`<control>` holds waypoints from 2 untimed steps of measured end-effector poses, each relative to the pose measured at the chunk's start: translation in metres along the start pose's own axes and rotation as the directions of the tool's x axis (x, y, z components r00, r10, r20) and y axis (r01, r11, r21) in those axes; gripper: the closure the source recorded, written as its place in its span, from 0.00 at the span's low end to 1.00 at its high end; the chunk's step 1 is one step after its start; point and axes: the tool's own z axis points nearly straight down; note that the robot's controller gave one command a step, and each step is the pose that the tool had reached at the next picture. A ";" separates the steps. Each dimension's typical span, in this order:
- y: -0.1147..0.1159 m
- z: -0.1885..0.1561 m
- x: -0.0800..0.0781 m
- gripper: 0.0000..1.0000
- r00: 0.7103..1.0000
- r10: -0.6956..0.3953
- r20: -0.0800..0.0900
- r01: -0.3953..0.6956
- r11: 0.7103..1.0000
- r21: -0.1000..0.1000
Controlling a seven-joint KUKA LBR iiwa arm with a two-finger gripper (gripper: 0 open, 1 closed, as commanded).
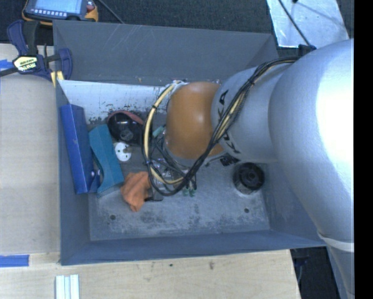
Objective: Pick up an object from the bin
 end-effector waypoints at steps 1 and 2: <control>0.008 0.000 -0.040 1.00 1.000 0.013 -0.001 -0.013 1.000 0.000; 0.010 -0.008 -0.052 1.00 1.000 0.016 0.002 -0.016 1.000 0.001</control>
Offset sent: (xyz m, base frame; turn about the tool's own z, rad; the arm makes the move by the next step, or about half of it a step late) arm 0.0241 0.0176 0.0222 0.0173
